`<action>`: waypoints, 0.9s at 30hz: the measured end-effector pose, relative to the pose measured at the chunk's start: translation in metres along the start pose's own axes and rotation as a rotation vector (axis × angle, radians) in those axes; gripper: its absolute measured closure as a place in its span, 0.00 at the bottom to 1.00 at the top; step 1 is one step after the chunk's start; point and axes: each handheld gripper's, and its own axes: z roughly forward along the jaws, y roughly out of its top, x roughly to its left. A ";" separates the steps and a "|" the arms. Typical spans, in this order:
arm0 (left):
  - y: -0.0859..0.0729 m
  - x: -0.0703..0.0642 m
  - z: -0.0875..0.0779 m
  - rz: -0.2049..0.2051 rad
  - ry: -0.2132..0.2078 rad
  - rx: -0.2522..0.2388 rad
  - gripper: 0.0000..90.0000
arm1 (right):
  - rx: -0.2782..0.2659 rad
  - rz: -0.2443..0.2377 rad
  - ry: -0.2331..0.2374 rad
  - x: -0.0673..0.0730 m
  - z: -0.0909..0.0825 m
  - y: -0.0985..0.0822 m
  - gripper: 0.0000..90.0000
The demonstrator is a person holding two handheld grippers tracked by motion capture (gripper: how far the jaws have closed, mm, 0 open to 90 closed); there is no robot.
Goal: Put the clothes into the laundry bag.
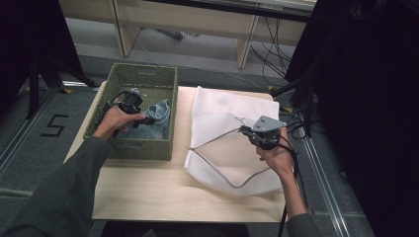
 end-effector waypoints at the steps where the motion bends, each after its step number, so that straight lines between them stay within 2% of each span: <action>1: -0.001 0.001 0.003 -0.003 0.007 0.011 0.18 | 0.004 0.004 0.001 0.001 0.000 0.000 0.99; 2: -0.002 0.001 0.006 -0.016 0.016 0.010 0.18 | 0.006 -0.002 0.002 0.001 0.000 -0.001 0.99; 4: -0.006 0.001 0.013 -0.034 0.005 0.024 0.17 | 0.005 0.001 0.004 0.001 0.001 0.000 0.99; 5: -0.008 -0.001 0.016 -0.035 0.012 0.011 0.17 | 0.004 0.003 0.004 0.001 0.001 -0.001 0.99; 6: -0.009 -0.001 0.018 -0.037 0.003 0.012 0.16 | 0.008 -0.010 0.002 0.001 0.000 -0.001 0.99; 8: -0.013 0.000 0.023 -0.069 -0.009 0.021 0.16 | 0.005 -0.004 0.004 0.000 0.000 -0.002 0.99; 11: -0.016 -0.001 0.028 -0.094 -0.014 0.019 0.15 | 0.008 0.005 0.003 0.000 0.000 -0.002 0.99; 12: -0.017 -0.001 0.028 -0.091 -0.008 0.015 0.15 | 0.007 -0.012 0.005 -0.001 0.001 -0.003 0.99; 15: -0.017 -0.003 0.031 -0.083 -0.001 0.032 0.15 | 0.009 0.001 0.006 0.000 0.001 -0.003 0.99; 16: -0.017 -0.003 0.032 -0.083 -0.003 0.039 0.13 | 0.021 -0.014 0.013 0.000 0.001 -0.002 0.99; 18: -0.017 -0.005 0.036 -0.097 -0.008 0.050 0.11 | 0.016 -0.010 0.012 0.000 0.002 -0.002 0.99; 20: -0.017 -0.006 0.039 -0.088 -0.019 0.075 0.08 | 0.013 -0.013 0.008 0.000 0.002 -0.002 0.98; 21: -0.018 -0.005 0.039 -0.065 -0.020 0.090 0.09 | 0.013 -0.016 0.010 0.000 0.002 -0.002 0.99; 23: -0.018 -0.006 0.040 -0.056 -0.022 0.113 0.12 | 0.016 -0.007 0.011 0.001 0.002 -0.002 0.98; 24: -0.019 -0.009 0.043 -0.085 -0.009 0.094 0.14 | 0.013 -0.005 0.007 0.000 0.001 -0.002 0.98; 27: -0.017 -0.010 0.043 -0.085 0.008 0.118 0.27 | 0.013 -0.007 0.007 0.000 0.001 -0.002 0.98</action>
